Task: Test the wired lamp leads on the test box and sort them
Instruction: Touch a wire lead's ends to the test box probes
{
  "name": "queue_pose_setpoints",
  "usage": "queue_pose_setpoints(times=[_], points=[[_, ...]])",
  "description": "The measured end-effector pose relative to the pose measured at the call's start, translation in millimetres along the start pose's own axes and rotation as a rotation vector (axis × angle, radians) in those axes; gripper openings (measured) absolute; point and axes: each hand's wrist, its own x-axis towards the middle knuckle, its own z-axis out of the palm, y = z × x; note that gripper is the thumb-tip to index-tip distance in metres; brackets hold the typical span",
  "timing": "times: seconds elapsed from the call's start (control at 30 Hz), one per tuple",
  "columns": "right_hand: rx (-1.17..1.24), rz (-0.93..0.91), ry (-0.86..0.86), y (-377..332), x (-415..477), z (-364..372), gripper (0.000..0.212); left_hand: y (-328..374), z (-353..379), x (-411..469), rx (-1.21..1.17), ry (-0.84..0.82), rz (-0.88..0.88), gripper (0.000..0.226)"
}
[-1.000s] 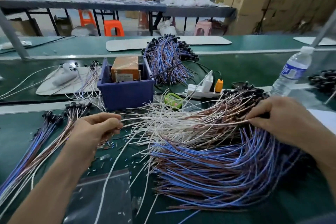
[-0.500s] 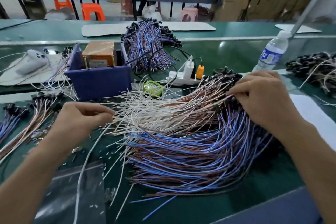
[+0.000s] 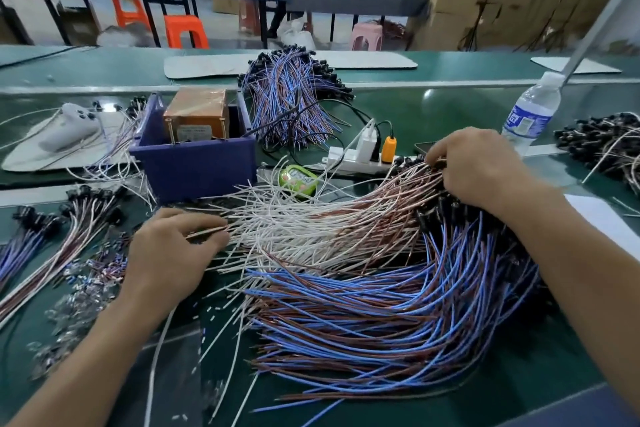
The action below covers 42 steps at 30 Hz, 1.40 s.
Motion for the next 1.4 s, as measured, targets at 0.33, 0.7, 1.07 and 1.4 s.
queue_pose_setpoints(times=[0.33, 0.7, 1.07, 1.4], points=[[0.389, -0.233, -0.127, -129.4, -29.5, 40.8, 0.03, -12.1, 3.1, 3.5, 0.069, 0.125, 0.147, 0.012], [0.769, -0.327, -0.238, -285.4, -28.5, 76.1, 0.026, -47.8, -48.9, 21.1, 0.356, 0.424, -0.125, 0.012], [0.814, -0.308, -0.435, -396.7, -4.8, 89.6, 0.03, -128.5, -109.9, 34.7, 0.427, 0.123, -0.546, 0.026], [0.569, -0.199, -0.392, -443.5, 20.8, 92.1, 0.042, -129.2, -81.8, 36.6, 0.488, 0.201, -0.388, 0.022]])
